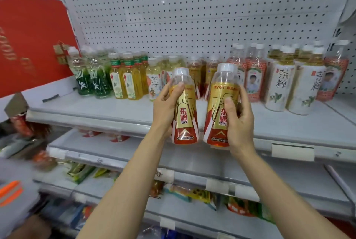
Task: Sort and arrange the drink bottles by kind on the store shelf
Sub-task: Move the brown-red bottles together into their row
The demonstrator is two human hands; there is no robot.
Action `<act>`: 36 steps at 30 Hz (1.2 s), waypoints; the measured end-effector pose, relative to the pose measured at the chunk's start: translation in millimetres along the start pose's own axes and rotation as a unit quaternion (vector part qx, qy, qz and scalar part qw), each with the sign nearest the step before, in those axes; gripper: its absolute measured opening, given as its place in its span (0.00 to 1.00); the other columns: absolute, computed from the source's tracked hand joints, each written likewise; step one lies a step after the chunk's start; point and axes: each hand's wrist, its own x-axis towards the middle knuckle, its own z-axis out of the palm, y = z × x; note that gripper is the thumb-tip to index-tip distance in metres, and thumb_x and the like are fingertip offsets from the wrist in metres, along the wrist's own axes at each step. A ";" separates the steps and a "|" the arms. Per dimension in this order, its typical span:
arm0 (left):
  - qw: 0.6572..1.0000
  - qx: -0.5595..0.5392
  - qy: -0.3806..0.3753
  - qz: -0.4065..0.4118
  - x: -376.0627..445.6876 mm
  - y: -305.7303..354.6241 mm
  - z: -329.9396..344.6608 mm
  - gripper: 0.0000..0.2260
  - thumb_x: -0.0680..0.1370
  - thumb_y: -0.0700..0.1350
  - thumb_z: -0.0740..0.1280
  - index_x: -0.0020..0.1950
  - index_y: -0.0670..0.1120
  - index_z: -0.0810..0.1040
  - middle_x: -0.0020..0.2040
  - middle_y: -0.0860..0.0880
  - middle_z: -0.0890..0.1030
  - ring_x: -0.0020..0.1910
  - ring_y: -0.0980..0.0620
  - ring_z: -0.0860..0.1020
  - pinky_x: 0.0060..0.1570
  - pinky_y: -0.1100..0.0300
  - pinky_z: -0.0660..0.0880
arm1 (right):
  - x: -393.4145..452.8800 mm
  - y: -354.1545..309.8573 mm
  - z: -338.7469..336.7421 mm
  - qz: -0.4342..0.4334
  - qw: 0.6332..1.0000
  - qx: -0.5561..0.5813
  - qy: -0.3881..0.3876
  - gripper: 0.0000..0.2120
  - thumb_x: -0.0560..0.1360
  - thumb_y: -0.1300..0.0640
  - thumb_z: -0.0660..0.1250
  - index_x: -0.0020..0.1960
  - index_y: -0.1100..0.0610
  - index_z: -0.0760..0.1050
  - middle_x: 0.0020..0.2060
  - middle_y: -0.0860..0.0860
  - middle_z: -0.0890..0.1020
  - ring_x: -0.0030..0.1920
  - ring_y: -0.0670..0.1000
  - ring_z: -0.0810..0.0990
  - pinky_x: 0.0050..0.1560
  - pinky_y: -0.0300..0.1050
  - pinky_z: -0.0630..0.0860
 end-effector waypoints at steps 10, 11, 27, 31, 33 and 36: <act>0.998 0.014 0.065 0.002 51.9 13.8 -76.4 0.17 0.76 0.51 0.72 0.58 0.40 0.80 0.41 0.45 0.83 0.36 0.48 0.82 0.40 0.52 0.81 | 37.2 35.9 62.6 -0.009 1.000 -0.017 -0.017 0.27 0.79 0.43 0.62 0.75 0.45 0.59 0.66 0.47 0.74 0.63 0.48 0.77 0.60 0.57 0.77; 0.998 0.018 0.065 0.002 59.0 14.0 -81.5 0.16 0.76 0.51 0.72 0.57 0.41 0.80 0.41 0.45 0.83 0.36 0.48 0.82 0.40 0.52 0.81 | 40.9 39.1 69.1 -0.014 0.999 -0.026 -0.016 0.27 0.79 0.43 0.62 0.75 0.45 0.59 0.67 0.46 0.73 0.64 0.47 0.76 0.62 0.58 0.76; 0.981 0.079 -0.180 0.001 143.2 -28.6 -57.1 0.19 0.78 0.50 0.71 0.68 0.54 0.73 0.59 0.52 0.83 0.56 0.53 0.83 0.56 0.50 0.81 | 72.3 76.8 78.8 -0.004 0.981 -0.194 0.011 0.31 0.81 0.54 0.62 0.78 0.44 0.51 0.73 0.43 0.66 0.71 0.42 0.67 0.71 0.53 0.67; 0.959 0.171 -0.227 0.006 140.3 -43.2 -57.1 0.26 0.74 0.46 0.75 0.68 0.59 0.68 0.58 0.59 0.80 0.53 0.63 0.81 0.54 0.57 0.81 | 71.1 70.1 70.4 0.020 0.966 -0.256 -0.020 0.41 0.71 0.53 0.75 0.75 0.41 0.54 0.69 0.43 0.70 0.65 0.43 0.72 0.63 0.42 0.72; 0.950 0.208 -0.233 0.002 136.9 -52.5 -60.1 0.29 0.73 0.44 0.77 0.67 0.60 0.66 0.57 0.61 0.79 0.52 0.65 0.80 0.48 0.63 0.80 | 72.9 73.0 68.7 0.026 0.952 -0.304 -0.006 0.42 0.66 0.52 0.79 0.73 0.42 0.60 0.63 0.43 0.74 0.61 0.43 0.74 0.59 0.43 0.74; 0.946 0.241 -0.217 -0.001 149.9 -56.8 -52.0 0.30 0.71 0.45 0.77 0.69 0.52 0.69 0.59 0.55 0.80 0.55 0.59 0.80 0.45 0.66 0.78 | 88.1 75.0 64.0 0.060 0.948 -0.314 -0.001 0.37 0.65 0.52 0.79 0.69 0.48 0.66 0.57 0.44 0.77 0.55 0.44 0.77 0.56 0.44 0.76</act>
